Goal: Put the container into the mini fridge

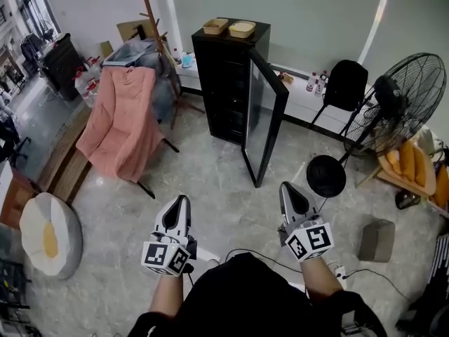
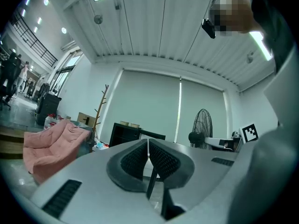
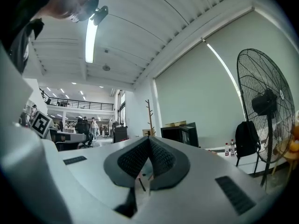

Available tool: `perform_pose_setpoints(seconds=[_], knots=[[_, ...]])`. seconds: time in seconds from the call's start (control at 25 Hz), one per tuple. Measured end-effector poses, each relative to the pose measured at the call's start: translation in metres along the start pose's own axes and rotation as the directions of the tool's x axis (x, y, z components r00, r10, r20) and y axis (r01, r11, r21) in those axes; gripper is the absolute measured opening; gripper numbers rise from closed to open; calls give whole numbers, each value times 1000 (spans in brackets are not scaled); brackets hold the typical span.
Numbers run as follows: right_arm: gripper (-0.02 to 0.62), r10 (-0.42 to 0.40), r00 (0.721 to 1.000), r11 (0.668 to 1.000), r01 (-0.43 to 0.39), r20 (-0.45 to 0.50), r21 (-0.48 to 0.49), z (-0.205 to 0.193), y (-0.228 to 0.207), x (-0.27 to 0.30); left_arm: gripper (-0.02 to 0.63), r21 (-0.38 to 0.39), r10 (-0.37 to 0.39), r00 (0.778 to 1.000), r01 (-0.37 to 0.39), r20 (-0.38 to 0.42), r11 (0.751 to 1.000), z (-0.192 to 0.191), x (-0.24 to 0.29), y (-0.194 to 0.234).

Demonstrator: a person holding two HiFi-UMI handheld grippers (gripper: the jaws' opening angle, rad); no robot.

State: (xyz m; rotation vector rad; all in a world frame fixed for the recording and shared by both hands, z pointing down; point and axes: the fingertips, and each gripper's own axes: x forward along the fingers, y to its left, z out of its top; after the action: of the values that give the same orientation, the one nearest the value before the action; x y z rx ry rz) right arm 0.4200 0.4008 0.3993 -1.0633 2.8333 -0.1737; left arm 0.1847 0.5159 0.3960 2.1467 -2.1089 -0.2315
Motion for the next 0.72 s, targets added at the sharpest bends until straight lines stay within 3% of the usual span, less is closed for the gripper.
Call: perform_pose_setpoints(seconds=[0.32, 0.36, 0.44, 0.52, 0.72], knots=[[37, 48, 998, 998, -50, 35, 45, 3, -11, -14, 33, -26, 29, 1000, -29, 9, 999, -2, 5, -20], [56, 57, 998, 997, -59, 41, 48, 4, -11, -16, 53, -34, 32, 999, -32, 11, 999, -2, 6, -23], [218, 78, 996, 995, -81, 44, 62, 6, -13, -19, 184, -48, 34, 999, -34, 6, 998, -4, 8, -30], [292, 98, 994, 991, -102, 46, 81, 9, -15, -23, 240, -55, 46, 999, -46, 2, 997, -4, 10, -39], [321, 162, 984, 983, -167, 72, 80, 17, -17, -31, 267, -44, 74, 997, -75, -10, 996, -10, 13, -65]])
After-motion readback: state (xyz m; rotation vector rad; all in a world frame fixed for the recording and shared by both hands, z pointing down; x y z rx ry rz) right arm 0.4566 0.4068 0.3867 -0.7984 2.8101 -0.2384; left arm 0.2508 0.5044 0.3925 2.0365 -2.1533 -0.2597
